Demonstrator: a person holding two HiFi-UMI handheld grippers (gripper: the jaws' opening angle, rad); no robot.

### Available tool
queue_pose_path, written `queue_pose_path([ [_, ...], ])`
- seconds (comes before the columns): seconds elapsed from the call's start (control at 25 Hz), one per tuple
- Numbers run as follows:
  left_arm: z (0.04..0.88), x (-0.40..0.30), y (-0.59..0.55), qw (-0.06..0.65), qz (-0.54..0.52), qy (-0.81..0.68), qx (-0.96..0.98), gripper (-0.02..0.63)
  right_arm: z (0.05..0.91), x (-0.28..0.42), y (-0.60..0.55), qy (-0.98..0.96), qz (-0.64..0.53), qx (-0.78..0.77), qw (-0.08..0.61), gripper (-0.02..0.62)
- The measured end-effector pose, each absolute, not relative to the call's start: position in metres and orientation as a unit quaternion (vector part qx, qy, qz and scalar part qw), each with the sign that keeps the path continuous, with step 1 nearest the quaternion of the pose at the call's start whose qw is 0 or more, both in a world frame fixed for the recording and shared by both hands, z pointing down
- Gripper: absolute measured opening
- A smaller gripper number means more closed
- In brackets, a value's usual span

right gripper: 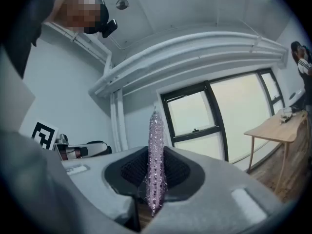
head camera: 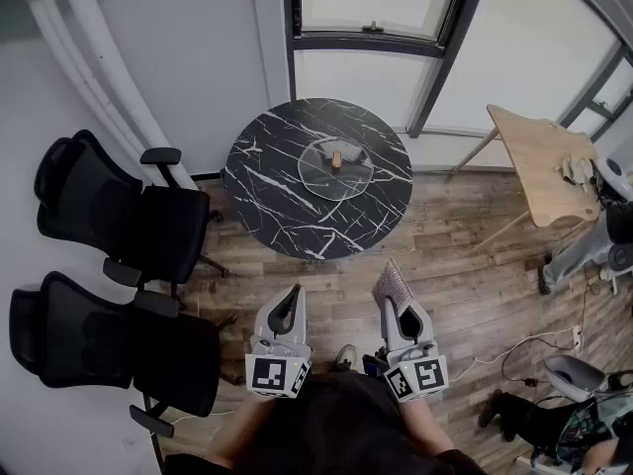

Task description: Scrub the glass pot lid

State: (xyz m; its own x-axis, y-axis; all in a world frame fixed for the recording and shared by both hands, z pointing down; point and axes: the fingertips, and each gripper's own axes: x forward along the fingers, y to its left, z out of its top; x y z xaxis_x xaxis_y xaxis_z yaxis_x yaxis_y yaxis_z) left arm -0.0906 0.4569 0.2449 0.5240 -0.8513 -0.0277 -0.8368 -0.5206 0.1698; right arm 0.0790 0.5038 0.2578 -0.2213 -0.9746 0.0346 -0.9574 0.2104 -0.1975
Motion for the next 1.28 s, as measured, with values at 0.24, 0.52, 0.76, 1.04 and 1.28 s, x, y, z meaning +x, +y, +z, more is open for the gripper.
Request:
queue_pose_path([
  [0.24,0.247,-0.091,0.459,0.069,-0.053,-0.484,0.871,0.002,0.257,0.077,0.505,0.777,-0.090,-0.621,0.049,0.077],
  [0.52,0.250,-0.091,0.463,0.072,-0.048,-0.481,0.872,0.002,0.255,0.078,0.508,0.772,-0.091,-0.626,0.058,0.078],
  [0.76,0.251,-0.081,0.466,0.072,-0.044,-0.477,0.875,0.002,0.253,0.079,0.513,0.777,-0.080,-0.622,0.051,0.080],
  [1.04,0.251,-0.056,0.470,0.059,-0.036,-0.473,0.878,0.002,0.253,0.098,0.520,0.779,-0.077,-0.620,0.052,0.078],
  [1.28,0.254,-0.039,0.478,0.064,-0.029,-0.496,0.866,0.002,0.259,0.125,0.524,0.785,-0.090,-0.610,0.056,0.078],
])
